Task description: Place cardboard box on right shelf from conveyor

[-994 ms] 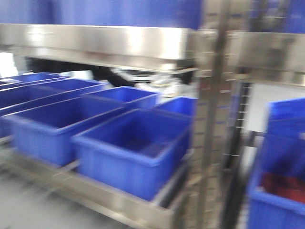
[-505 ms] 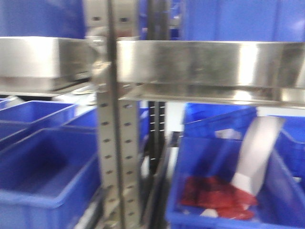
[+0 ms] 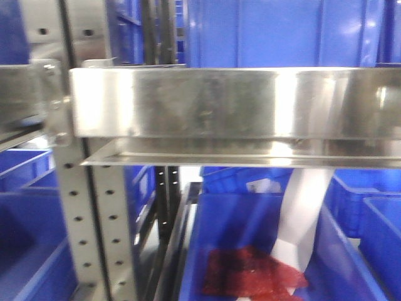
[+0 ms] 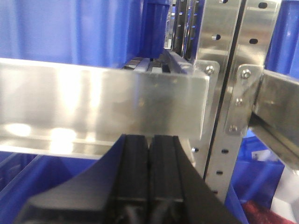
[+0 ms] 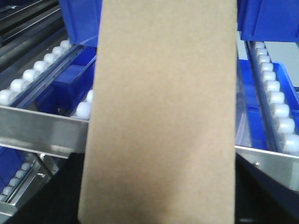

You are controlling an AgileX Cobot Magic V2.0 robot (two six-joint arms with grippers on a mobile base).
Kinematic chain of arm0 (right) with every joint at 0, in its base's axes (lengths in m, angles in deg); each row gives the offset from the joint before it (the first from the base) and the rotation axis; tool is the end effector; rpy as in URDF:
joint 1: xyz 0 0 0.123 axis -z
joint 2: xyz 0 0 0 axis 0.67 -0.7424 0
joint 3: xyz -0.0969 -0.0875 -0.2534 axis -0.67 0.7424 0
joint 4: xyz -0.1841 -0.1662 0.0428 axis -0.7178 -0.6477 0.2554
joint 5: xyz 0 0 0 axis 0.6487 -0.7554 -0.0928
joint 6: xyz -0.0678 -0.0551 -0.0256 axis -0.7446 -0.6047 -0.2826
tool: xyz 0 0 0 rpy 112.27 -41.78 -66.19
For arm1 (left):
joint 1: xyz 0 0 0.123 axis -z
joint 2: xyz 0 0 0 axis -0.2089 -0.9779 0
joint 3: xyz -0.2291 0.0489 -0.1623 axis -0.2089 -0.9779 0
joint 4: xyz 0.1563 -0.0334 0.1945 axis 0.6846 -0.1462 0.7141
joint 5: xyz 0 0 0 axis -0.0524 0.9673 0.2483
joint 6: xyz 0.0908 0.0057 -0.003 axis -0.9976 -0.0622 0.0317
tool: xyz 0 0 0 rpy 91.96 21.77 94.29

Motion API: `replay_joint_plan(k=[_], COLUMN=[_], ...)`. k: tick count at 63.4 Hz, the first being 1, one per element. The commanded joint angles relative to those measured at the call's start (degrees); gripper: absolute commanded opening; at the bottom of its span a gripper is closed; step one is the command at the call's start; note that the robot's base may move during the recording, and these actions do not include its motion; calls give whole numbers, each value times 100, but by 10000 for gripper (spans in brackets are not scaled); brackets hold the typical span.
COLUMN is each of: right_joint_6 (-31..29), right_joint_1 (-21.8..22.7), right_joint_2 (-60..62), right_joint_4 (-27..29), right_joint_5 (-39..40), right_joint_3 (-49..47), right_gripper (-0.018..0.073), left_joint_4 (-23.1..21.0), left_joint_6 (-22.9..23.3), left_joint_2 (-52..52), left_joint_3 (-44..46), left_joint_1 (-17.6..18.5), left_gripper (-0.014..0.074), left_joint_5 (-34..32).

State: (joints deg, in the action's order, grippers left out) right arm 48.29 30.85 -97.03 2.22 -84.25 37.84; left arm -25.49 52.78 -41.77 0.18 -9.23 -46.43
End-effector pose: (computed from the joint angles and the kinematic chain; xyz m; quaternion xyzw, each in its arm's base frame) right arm 0.0536 0.0063 0.3942 -0.0262 0.8310 0.0636 0.5520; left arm 0.0567 -0.0032 0.1989 -0.0035 0.7006 -0.0418 0.7124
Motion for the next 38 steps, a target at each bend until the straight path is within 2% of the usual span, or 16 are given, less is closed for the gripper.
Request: replay_joint_plan(k=[1, 38], right_joint_6=[-42, -42], right_joint_1=[-6, -6], right_joint_2=[-73, -73], right_joint_4=[-86, -86], right_joint_5=[525, 525], right_joint_3=[-152, -152], right_gripper=[195, 195], left_joint_4=[-50, -50], left_joint_6=[40, 40], left_joint_2=[69, 69], left_joint_3=[19, 19], left_joint_1=[-33, -33], left_gripper=[-119, -119], left_joint_5=[-519, -519])
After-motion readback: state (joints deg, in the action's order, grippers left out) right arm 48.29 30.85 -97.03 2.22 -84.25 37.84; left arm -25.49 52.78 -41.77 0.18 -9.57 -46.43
